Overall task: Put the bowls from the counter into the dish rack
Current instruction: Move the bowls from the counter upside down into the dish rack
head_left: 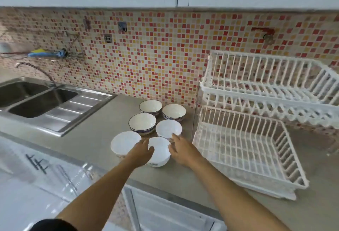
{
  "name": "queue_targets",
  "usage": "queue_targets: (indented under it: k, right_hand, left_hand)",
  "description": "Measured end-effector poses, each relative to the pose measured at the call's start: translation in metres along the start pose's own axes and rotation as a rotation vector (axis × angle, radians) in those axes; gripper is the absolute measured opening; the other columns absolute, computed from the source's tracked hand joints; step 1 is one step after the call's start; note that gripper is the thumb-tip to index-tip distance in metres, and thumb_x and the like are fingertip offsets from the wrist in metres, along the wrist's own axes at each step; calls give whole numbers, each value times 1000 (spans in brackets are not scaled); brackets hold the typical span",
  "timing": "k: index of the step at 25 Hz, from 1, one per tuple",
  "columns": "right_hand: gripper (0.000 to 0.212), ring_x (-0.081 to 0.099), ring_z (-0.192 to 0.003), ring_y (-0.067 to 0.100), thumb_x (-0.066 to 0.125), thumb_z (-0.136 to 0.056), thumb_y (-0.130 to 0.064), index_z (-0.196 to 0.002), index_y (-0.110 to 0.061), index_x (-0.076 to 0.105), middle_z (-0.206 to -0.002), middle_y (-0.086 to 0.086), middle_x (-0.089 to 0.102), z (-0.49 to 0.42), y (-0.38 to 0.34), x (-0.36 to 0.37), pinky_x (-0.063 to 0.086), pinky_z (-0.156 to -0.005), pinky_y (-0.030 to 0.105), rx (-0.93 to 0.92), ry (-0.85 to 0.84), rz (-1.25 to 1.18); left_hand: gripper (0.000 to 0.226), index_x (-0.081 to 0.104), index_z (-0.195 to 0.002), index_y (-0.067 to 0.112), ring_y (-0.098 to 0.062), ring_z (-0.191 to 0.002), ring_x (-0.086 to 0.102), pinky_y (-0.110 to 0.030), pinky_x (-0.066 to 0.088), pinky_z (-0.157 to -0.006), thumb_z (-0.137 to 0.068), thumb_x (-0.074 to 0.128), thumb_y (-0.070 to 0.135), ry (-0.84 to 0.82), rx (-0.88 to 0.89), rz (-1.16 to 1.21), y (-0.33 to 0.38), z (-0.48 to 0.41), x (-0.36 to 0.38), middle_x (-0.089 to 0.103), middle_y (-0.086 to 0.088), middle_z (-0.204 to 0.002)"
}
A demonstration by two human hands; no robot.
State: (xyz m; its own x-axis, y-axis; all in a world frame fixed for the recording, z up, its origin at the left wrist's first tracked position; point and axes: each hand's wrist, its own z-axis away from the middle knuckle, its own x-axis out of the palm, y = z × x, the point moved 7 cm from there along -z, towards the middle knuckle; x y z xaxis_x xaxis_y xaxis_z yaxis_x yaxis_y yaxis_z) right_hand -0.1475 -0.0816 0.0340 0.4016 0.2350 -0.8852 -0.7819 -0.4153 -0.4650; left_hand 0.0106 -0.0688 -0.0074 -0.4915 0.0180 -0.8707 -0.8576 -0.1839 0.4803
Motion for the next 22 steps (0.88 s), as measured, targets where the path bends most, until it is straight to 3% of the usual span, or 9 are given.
queue_targets:
  k: [2,6,11,14,16,18,20,22]
  right_hand:
    - [58,41,-131,33,38,-96,-38,-146,-11,24,-149,14,37,-19,17,27,39,-105,42,136,-34,-83]
    - [62,44,-130,33,45,-94,-42,-141,-6,28,-144,16,42,-41,46,80,37,-103,37,424,-74,-235]
    - [56,49,-125,32,55,-90,-14,-138,0,32,-139,18,48,-61,62,132,40,-97,31,570,-35,-555]
    - [52,49,-122,31,50,-85,-1,-135,-1,36,-133,15,50,-59,64,128,39,-85,23,542,-8,-541]
    - [52,51,-118,28,48,-84,2,-134,-4,34,-129,11,50,-54,61,112,41,-79,21,458,44,-541]
    - [54,49,-120,25,47,-87,3,-136,-8,29,-131,7,47,-52,49,87,45,-86,24,351,107,-531]
    - [55,47,-124,16,50,-89,0,-137,-16,29,-135,-2,42,-50,24,49,45,-100,35,203,232,-565]
    - [53,52,-116,3,59,-88,-16,-129,-34,30,-135,-9,41,-46,-9,1,51,-95,34,45,332,-702]
  left_hand:
    - [53,33,-142,3,-36,-127,46,-43,35,-107,-96,38,29,47,-154,72,-21,-4,11,46,-21,-141]
    - [59,24,-144,-1,-36,-134,38,-39,32,-109,-93,45,19,41,-262,291,-50,-11,45,38,-23,-146]
    - [69,10,-148,-1,-33,-140,31,-36,28,-113,-93,46,18,17,-243,333,-59,-32,61,24,-20,-154]
    - [69,6,-150,1,-35,-140,30,-38,28,-112,-95,43,23,50,-270,440,-52,-32,53,23,-21,-154]
    - [62,13,-149,5,-36,-135,38,-39,33,-106,-98,35,33,66,-277,504,-49,-27,40,34,-22,-149]
    - [51,31,-139,12,-38,-116,51,-38,39,-90,-99,26,43,110,-277,515,-46,-23,14,55,-20,-125]
    - [50,45,-118,12,-35,-104,55,-38,38,-82,-97,22,51,197,-224,651,-39,-21,-25,60,-13,-104]
    - [52,49,-105,13,-30,-100,58,-32,40,-77,-96,19,54,282,-93,813,-21,-26,-74,60,-8,-98]
